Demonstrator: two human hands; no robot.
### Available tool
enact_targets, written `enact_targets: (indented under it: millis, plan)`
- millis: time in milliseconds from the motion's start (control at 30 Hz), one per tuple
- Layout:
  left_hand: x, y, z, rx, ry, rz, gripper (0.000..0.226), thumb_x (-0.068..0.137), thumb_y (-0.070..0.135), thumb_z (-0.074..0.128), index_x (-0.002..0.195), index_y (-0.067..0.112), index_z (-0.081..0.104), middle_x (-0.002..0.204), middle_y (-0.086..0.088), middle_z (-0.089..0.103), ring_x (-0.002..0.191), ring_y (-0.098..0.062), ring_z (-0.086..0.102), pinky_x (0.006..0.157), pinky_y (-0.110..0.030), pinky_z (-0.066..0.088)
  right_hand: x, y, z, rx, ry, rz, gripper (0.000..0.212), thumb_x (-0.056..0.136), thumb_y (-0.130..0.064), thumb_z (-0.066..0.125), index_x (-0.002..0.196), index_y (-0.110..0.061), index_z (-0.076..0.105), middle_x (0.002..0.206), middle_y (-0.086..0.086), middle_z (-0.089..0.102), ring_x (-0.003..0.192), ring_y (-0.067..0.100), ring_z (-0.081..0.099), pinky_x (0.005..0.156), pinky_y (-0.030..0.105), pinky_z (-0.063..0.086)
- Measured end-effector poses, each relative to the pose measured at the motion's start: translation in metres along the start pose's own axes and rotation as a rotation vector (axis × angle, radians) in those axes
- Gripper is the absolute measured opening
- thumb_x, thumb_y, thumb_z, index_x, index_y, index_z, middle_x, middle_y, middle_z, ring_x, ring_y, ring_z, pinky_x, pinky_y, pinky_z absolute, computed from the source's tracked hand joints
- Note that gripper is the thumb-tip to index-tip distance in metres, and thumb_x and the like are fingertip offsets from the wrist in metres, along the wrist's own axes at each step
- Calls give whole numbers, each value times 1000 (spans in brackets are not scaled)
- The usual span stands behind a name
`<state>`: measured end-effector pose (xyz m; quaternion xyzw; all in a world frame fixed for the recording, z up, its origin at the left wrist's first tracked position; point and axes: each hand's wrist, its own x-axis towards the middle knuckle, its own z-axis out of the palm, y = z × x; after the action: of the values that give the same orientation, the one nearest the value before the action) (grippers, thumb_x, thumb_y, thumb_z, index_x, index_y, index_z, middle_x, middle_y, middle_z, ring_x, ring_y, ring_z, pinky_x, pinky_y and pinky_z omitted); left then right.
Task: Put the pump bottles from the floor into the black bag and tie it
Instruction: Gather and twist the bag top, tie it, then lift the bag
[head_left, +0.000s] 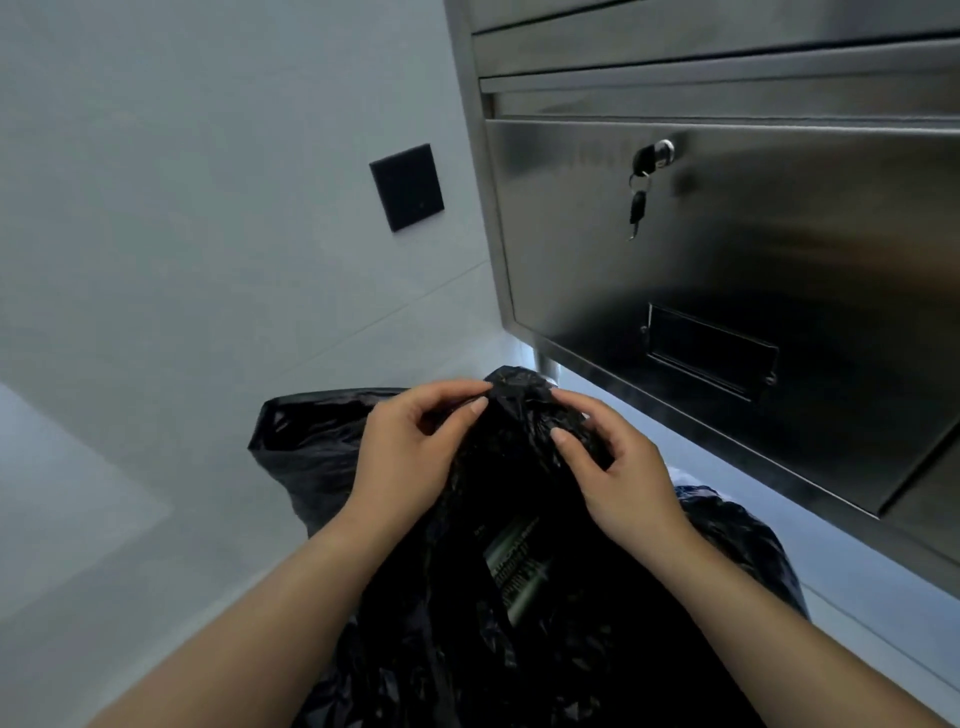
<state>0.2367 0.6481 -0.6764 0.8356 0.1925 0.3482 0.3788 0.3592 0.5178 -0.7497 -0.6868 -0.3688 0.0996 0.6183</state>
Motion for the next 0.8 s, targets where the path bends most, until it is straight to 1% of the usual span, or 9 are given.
enact_targets:
  millis: [100, 167, 200, 233, 300, 400, 533, 700, 800]
  plan:
    - [-1, -8, -1, 194, -7, 131, 13, 82, 28, 68, 84, 41, 68, 108, 16, 62, 109, -5, 52, 98, -11, 29, -6, -9, 2, -56, 6, 30, 33, 88, -29, 61, 119, -37, 56, 113, -25, 63, 106, -9, 56, 92, 16, 44]
    - [-3, -16, -4, 269, -39, 144, 6, 83, 37, 65, 84, 43, 67, 119, 19, 56, 121, -3, 44, 107, -24, 20, -10, -15, 4, -100, 2, 58, 34, 87, -31, 61, 121, -37, 55, 112, -21, 63, 106, -6, 56, 91, 16, 44]
    - [-5, -18, -5, 227, -59, 122, 7, 83, 39, 63, 83, 45, 66, 117, 23, 59, 119, 1, 47, 109, -31, 22, -11, -18, 5, -119, 7, 64, 35, 87, -32, 61, 121, -36, 54, 112, -20, 63, 105, -5, 56, 91, 16, 44]
    - [-6, -19, -6, 138, -78, 95, 9, 84, 36, 64, 81, 44, 66, 108, 24, 65, 111, 4, 55, 107, -34, 32, -13, -21, 7, -136, 13, 60, 35, 87, -31, 61, 121, -36, 54, 110, -21, 63, 104, -7, 56, 90, 14, 43]
    - [-8, -19, -8, -61, -75, 48, 18, 85, 25, 66, 79, 42, 67, 87, 23, 72, 88, 4, 66, 90, -25, 50, -16, -30, 13, -151, 15, 32, 36, 88, -28, 62, 122, -36, 54, 111, -24, 63, 104, -10, 54, 89, 9, 41]
    - [-6, -14, -5, -237, 15, -16, 22, 83, 17, 68, 78, 38, 70, 80, 23, 73, 79, 3, 68, 74, -11, 49, -19, -43, 25, -146, 13, 11, 36, 88, -21, 61, 122, -33, 56, 120, -22, 61, 110, -9, 53, 96, 13, 40]
    - [-5, -10, 6, -485, 91, -210, 17, 80, 16, 71, 75, 32, 74, 80, 12, 75, 77, -2, 70, 69, -10, 49, -19, -58, 38, -119, 81, 65, 34, 87, -17, 61, 117, -34, 60, 110, -20, 66, 101, -4, 60, 94, 25, 47]
    - [-7, -15, 8, -606, 61, -274, 18, 75, 11, 76, 78, 29, 73, 73, 10, 74, 72, -2, 69, 66, -10, 49, -18, -64, 49, -97, -10, 86, 30, 91, -21, 57, 114, -40, 57, 113, -23, 63, 107, -9, 55, 95, 17, 43]
    - [-8, -18, 1, -653, 21, -339, 13, 72, 15, 79, 77, 27, 74, 74, 5, 75, 71, -2, 70, 63, -10, 49, -20, -64, 54, -71, -79, 93, 29, 90, -27, 59, 117, -35, 58, 115, -21, 64, 110, -8, 55, 94, 13, 42]
